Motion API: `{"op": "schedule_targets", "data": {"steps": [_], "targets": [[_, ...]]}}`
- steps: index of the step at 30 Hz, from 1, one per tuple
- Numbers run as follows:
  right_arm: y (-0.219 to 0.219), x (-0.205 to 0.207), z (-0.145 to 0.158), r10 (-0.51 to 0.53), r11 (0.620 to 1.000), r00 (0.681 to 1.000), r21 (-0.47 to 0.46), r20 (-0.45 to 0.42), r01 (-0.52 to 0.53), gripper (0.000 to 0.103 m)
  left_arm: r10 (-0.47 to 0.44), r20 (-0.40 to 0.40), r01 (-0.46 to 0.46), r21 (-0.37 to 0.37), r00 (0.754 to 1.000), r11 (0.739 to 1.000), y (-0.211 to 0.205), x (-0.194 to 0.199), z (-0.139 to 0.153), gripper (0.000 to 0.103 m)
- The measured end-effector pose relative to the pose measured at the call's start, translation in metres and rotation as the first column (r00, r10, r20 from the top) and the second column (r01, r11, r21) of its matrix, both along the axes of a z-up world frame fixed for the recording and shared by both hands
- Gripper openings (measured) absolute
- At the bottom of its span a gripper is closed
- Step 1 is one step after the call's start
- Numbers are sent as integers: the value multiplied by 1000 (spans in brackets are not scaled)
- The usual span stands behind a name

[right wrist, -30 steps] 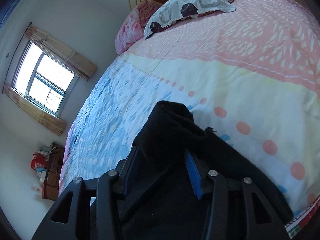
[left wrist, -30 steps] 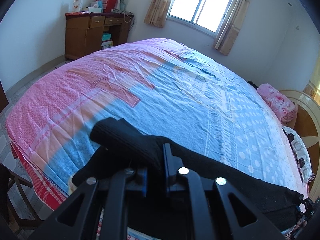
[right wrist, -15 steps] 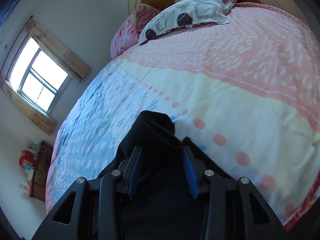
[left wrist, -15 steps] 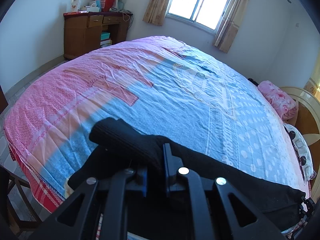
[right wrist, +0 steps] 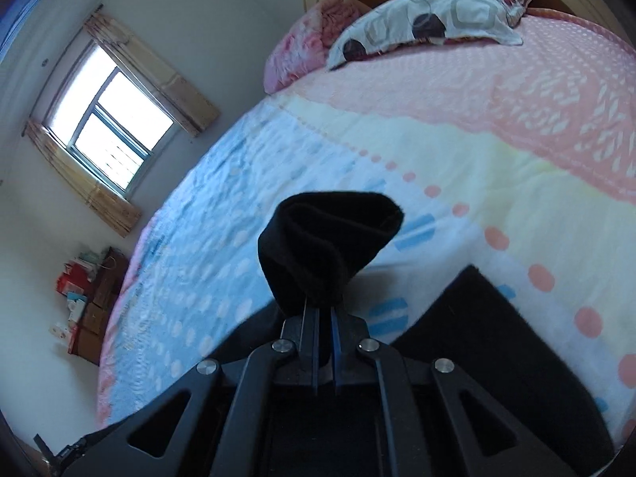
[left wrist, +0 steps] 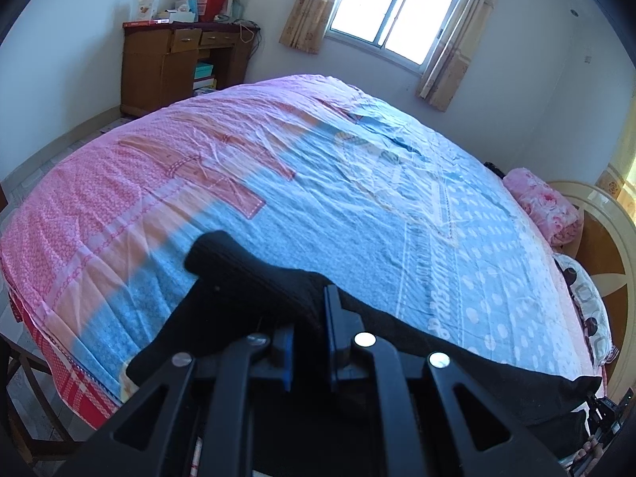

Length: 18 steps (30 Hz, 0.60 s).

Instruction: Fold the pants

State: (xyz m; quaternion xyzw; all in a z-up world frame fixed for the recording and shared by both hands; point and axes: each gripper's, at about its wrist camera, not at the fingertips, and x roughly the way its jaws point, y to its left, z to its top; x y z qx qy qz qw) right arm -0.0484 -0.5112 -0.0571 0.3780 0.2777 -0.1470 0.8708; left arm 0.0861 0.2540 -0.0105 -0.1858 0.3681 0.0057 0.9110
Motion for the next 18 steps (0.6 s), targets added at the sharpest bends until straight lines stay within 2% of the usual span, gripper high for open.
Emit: {"op": "schedule_targets", "data": {"steps": [4,7,13,18], "targets": [[-2,-9,29,14,1000,997,20,81,-15,5,-3,19,3,0,1000,1000,0,-4,8,13],[1,-14,44,32,999,994,17,103,-34,5,-9,24,9,2,1000,1000,-1,-6,8,13],[1,-30,34,32,998,992,55,126,-39,5,-8,19,8,-9,1000,1000,2,-7,6,13],[4,-53,46,30,999,986,22,161,-34,4,-12,28,13,-22,1000,1000,6,-10,13,13]]}}
